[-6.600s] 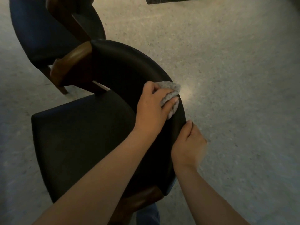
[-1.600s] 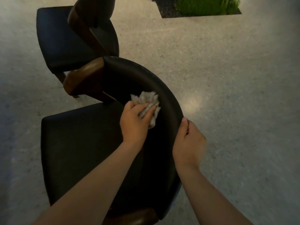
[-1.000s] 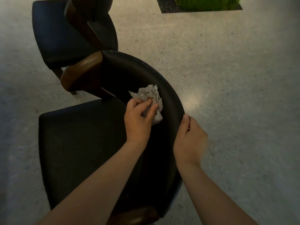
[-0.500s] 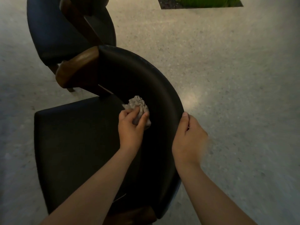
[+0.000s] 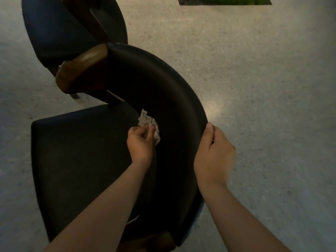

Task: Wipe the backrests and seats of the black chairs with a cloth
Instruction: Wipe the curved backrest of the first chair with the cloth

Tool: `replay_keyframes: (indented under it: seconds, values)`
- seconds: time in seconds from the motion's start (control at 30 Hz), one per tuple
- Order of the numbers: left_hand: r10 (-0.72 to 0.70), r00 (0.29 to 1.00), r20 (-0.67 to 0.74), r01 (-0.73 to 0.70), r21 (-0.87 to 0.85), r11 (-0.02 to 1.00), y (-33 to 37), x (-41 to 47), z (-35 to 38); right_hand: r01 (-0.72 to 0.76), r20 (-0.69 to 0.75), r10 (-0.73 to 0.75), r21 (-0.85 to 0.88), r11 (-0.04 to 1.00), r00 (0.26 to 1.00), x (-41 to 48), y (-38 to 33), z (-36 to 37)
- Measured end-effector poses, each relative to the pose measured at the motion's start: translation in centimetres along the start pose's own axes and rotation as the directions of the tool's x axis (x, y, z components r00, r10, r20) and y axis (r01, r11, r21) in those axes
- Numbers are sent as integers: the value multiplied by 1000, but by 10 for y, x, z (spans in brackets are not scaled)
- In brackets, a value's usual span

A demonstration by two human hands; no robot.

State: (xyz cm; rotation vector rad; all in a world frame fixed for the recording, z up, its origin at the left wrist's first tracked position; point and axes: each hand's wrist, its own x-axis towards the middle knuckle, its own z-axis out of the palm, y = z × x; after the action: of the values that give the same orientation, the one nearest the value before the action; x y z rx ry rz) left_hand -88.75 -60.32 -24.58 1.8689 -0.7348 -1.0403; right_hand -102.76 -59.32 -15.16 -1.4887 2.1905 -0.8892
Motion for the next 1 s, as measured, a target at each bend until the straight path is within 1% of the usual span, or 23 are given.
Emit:
replay_keyframes:
  seconds: [0.1,0.17,0.23,0.27,0.3,0.33,0.4,0.43,0.53,0.6,0.63,0.7,0.73,0.77,0.83,1.0]
  values:
    - [-37,999,3,37,20,999,-5,5,-1,-1,6,1,-6,1000,1000,0,-1,1]
    - [-146,988,44,145,34,989,-14,10,-6,-2,3,2,-10,1000,1000,0,-1,1]
    - [-283,951,124,278,60,959,-25,9,-13,-5,1,5,-6,1000,1000,-1,0,1]
    - [-318,937,144,308,87,947,-29,6,-16,-3,-1,3,-10,1000,1000,-1,0,1]
    - [-312,940,141,298,114,948,-32,1,-18,0,-4,0,-17,1000,1000,-1,1,2]
    - [-266,956,122,249,140,958,-31,-4,-19,1,-10,-1,-25,1000,1000,-1,1,2]
    - [-110,992,69,97,167,981,-23,-14,-23,6,-19,-7,-41,999,1000,-1,2,2]
    - [-34,998,48,26,156,987,-15,-16,-26,11,-23,-12,-46,999,1000,-1,2,2]
    - [164,986,31,-166,66,984,22,-19,-33,6,-32,-8,-60,998,999,-1,1,2]
    - [315,948,38,-317,43,948,54,-20,-32,1,-35,-3,-53,999,999,0,0,2]
    - [391,919,52,-394,46,918,70,-20,-29,2,-35,-4,-50,999,999,0,0,2]
    - [534,840,99,-541,82,837,97,-22,-21,15,-38,-17,-52,999,999,1,0,3]
    - [577,806,133,-590,105,800,107,-22,-16,23,-44,-26,-54,998,999,1,0,3]
    - [596,785,170,-617,124,777,115,-22,-10,34,-51,-37,-57,998,998,1,1,4]
    - [588,777,224,-623,149,768,125,-21,4,46,-55,-49,-60,997,997,1,3,6]
    - [537,812,231,-577,177,797,131,-13,23,55,-59,-60,-84,995,996,2,4,7]
